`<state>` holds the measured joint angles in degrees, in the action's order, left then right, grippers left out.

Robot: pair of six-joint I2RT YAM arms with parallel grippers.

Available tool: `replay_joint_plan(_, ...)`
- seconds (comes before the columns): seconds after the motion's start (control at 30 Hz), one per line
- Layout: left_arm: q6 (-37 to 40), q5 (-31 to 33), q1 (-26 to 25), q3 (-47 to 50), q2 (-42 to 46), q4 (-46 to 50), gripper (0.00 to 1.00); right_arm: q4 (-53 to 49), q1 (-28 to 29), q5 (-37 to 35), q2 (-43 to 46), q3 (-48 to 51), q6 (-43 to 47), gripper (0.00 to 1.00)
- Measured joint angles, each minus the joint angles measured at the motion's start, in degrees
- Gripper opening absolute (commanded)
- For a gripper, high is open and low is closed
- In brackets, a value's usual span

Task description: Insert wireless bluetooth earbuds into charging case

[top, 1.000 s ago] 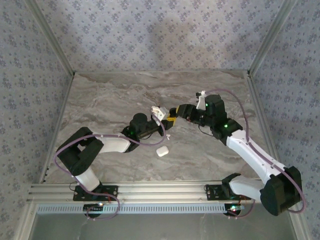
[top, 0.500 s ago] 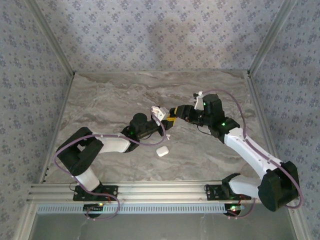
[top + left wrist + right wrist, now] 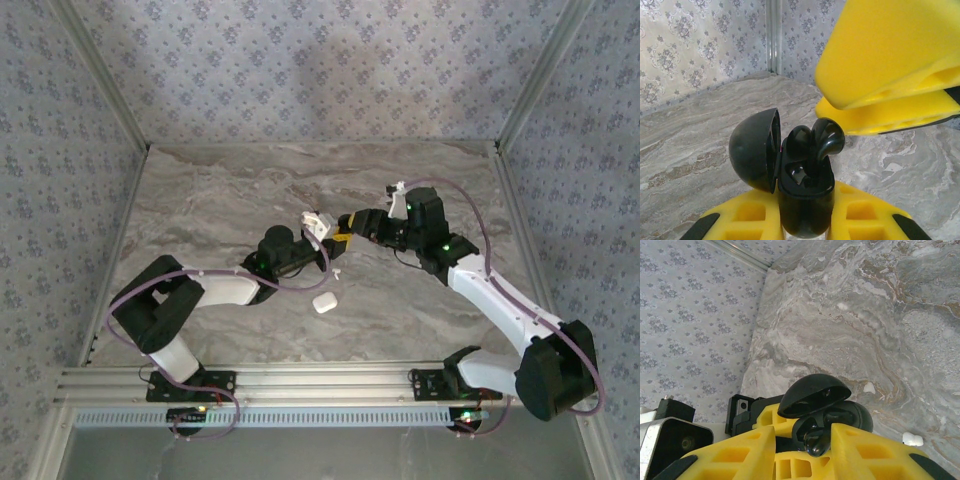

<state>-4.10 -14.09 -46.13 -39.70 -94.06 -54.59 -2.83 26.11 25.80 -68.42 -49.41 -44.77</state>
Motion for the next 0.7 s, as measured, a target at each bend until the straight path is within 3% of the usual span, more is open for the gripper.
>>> replay_joint_plan(0.7, 0.0, 0.4, 0.0, 0.0, 0.3, 0.4, 0.12, -0.5, 0.2, 0.0, 0.2, 0.0, 0.0, 0.28)
